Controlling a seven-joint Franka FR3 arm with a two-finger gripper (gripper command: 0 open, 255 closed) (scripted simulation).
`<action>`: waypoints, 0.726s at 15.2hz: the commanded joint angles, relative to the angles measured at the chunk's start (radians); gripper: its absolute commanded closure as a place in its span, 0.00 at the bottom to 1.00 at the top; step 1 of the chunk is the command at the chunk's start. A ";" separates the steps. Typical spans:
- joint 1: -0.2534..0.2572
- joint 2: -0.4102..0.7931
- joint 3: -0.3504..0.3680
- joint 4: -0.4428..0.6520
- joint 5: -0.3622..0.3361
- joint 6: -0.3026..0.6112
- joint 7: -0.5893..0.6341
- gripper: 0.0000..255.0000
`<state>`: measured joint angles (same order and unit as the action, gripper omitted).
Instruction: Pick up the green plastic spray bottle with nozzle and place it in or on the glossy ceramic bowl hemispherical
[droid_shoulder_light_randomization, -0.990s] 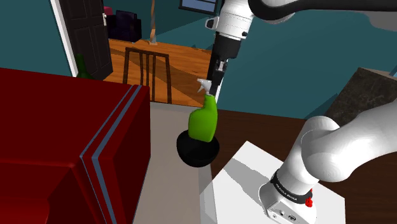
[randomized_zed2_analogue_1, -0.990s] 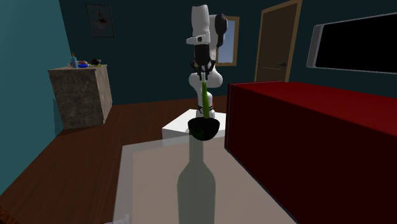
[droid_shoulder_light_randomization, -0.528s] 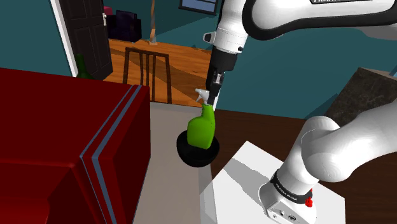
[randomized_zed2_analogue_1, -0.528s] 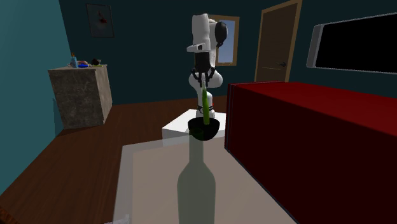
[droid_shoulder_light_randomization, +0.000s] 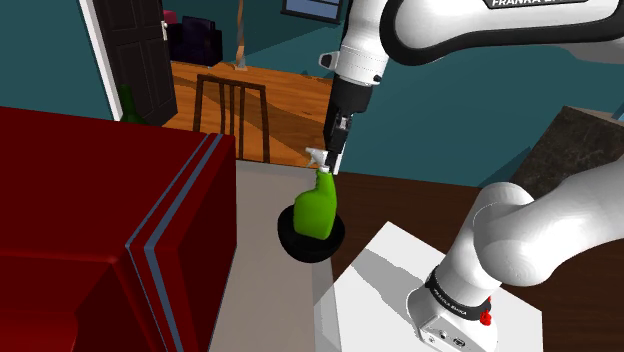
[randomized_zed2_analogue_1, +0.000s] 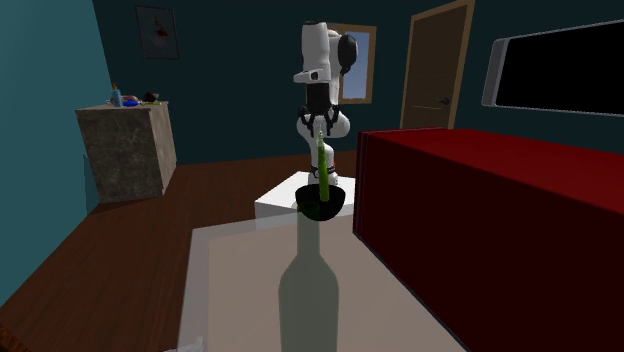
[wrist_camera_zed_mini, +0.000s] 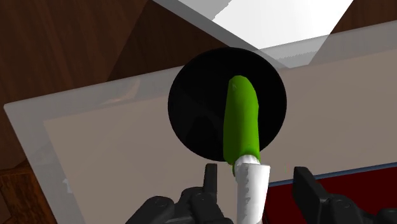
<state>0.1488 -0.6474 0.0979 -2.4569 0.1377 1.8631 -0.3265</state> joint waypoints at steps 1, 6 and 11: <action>0.000 0.000 0.000 0.000 0.000 0.000 0.000 0.00; -0.001 -0.003 -0.004 0.031 -0.003 -0.034 0.001 0.00; -0.005 -0.003 -0.013 0.124 -0.011 -0.128 0.003 0.00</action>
<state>0.1444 -0.6493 0.0865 -2.3386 0.1278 1.7433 -0.3225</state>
